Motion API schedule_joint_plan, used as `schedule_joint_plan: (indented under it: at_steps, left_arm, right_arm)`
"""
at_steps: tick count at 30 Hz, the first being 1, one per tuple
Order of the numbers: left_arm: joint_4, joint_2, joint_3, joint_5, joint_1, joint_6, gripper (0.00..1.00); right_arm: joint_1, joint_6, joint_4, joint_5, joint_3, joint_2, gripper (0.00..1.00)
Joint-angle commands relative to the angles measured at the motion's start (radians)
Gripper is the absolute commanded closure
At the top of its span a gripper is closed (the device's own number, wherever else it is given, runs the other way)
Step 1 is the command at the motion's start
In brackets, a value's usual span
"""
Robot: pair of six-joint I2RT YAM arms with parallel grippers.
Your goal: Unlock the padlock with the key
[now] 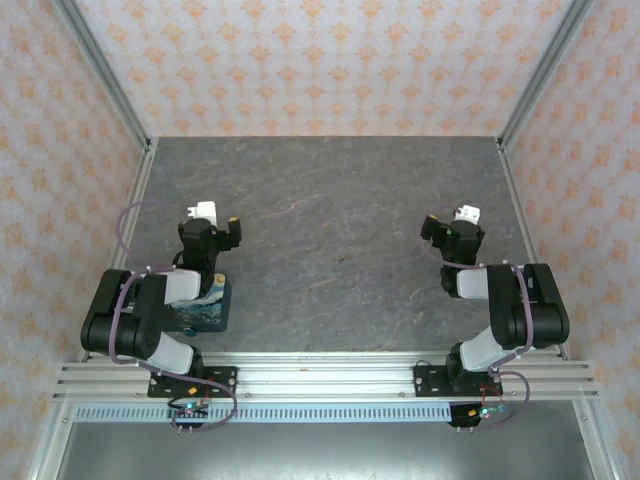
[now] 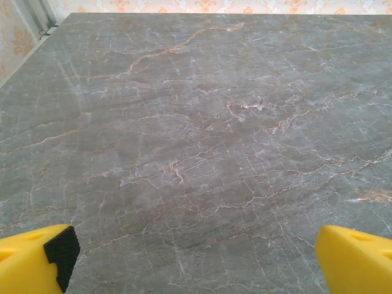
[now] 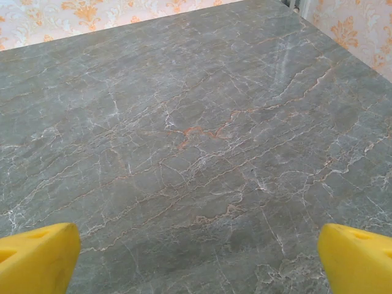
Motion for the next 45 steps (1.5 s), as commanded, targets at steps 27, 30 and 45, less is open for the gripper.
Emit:
schedule_joint_plan:
  at_steps: [27,30,45]
  left_arm:
    - [-0.332,-0.125,0.165,-0.009,0.012,-0.002,0.0]
    - [-0.465,-0.19,0.221,-0.024,0.012,-0.056,0.0]
    - [-1.475,-0.437,0.48,-0.283,0.056,-0.612,0.0]
  right_arm:
    - [-0.003,0.018,-0.227,0.052,0.076,-0.168,0.01]
    - [-0.009,0.094,-0.386,0.051,0.145,-0.246,0.01]
    - [0.048,0.735,-0.472,-0.564,0.139,-0.377,0.02]
